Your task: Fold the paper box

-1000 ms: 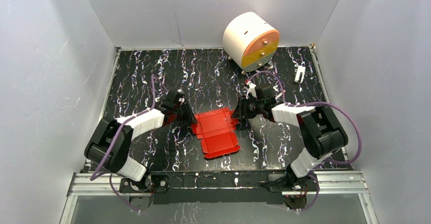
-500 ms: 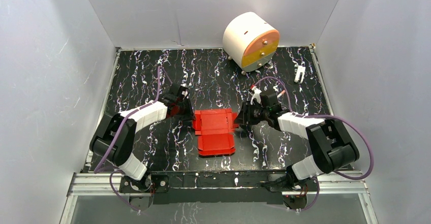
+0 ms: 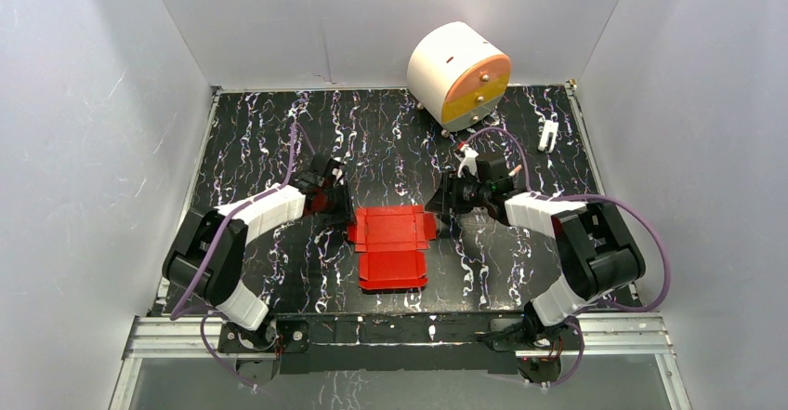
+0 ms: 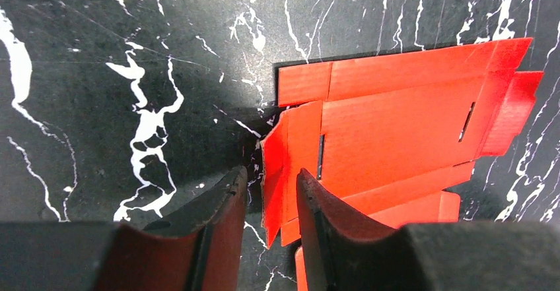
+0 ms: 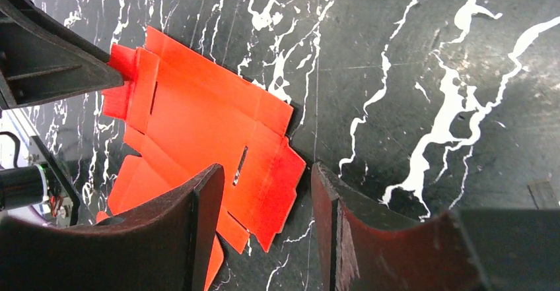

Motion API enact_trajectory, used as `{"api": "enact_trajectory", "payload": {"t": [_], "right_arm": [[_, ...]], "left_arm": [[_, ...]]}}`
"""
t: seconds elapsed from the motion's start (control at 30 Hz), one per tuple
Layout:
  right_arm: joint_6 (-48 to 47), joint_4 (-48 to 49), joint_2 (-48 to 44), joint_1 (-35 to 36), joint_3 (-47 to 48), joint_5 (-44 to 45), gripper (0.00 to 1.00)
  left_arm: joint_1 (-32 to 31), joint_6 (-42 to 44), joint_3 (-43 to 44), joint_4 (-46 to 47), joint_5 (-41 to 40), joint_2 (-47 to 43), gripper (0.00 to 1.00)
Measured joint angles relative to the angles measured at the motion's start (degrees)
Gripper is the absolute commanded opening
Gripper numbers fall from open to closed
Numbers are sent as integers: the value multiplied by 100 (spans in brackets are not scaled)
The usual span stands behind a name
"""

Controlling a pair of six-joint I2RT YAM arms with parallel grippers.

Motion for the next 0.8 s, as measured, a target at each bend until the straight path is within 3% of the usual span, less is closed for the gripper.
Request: {"api": "enact_trajectory", "payload": {"t": [0.3, 0.8], "right_arm": [[15, 109, 363, 0, 245, -205, 60], [433, 870, 350, 55, -11, -863, 58]], "left_arm": [[358, 37, 470, -138, 59, -42, 50], [564, -9, 896, -2, 1091, 999, 50]]}}
